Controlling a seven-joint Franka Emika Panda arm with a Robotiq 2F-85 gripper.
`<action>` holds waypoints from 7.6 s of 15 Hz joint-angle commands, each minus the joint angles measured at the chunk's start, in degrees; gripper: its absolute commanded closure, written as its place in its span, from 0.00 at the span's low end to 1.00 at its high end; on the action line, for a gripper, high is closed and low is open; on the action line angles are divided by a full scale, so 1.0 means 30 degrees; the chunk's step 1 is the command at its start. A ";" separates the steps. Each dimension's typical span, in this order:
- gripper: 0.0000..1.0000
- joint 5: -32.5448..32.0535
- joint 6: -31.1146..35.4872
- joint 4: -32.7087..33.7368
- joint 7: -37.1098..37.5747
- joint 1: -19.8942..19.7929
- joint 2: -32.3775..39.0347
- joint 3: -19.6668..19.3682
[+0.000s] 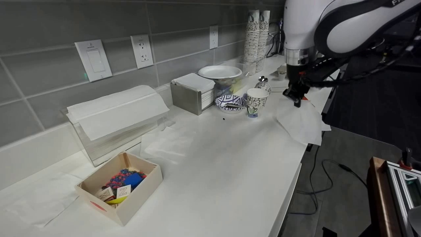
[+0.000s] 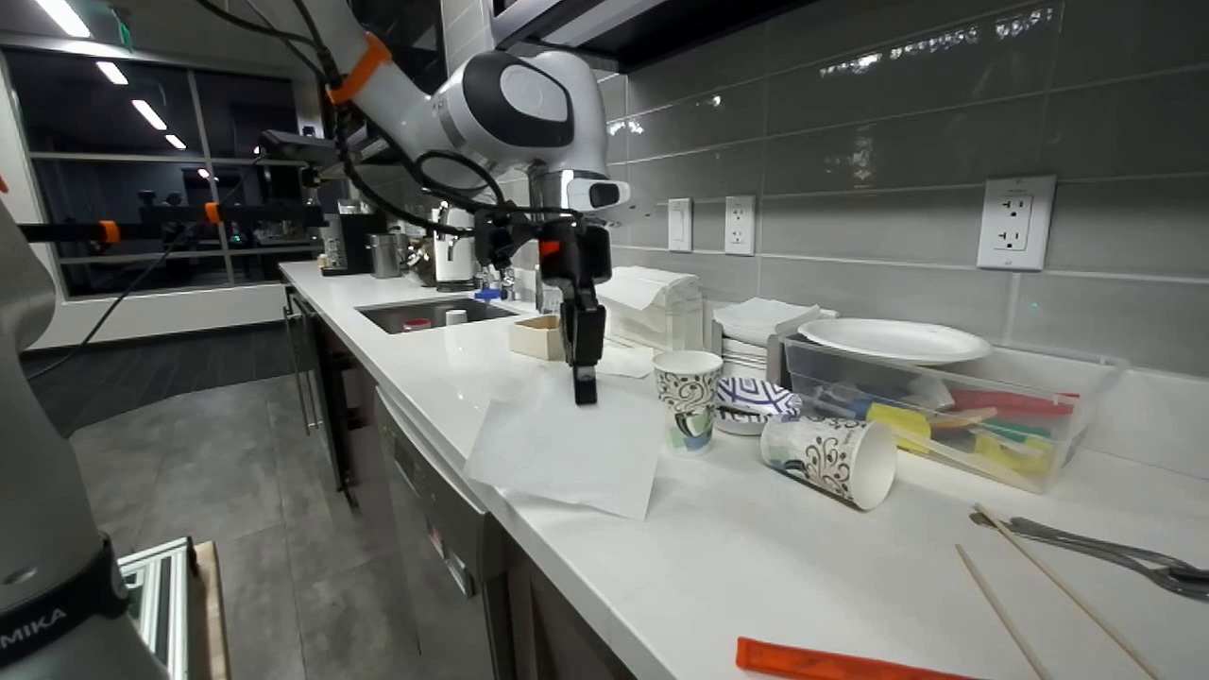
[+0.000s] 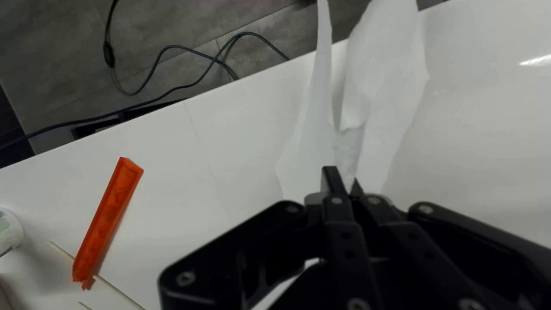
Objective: Use one napkin to wipe the right side of the counter.
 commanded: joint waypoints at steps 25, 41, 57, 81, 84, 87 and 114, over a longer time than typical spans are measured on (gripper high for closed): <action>1.00 0.0821 0.4245 0.3857 0.0316 -0.2469 0.6550 -0.2440; 1.00 0.2936 0.3913 0.9323 0.2186 -0.2326 1.2012 -0.3909; 1.00 0.0785 0.0712 1.1148 -0.0651 -0.2735 1.3678 -0.4679; 1.00 0.0692 -0.0626 0.9709 -0.4340 -0.2775 1.2182 -0.3721; 1.00 0.0762 -0.0865 0.9306 -0.7300 -0.3216 1.0985 -0.3442; 1.00 0.1944 -0.1194 0.8661 -1.0989 -0.4000 0.9635 -0.2940; 1.00 0.8912 -0.4399 -0.2384 -2.1753 -0.0006 -0.6307 -0.1701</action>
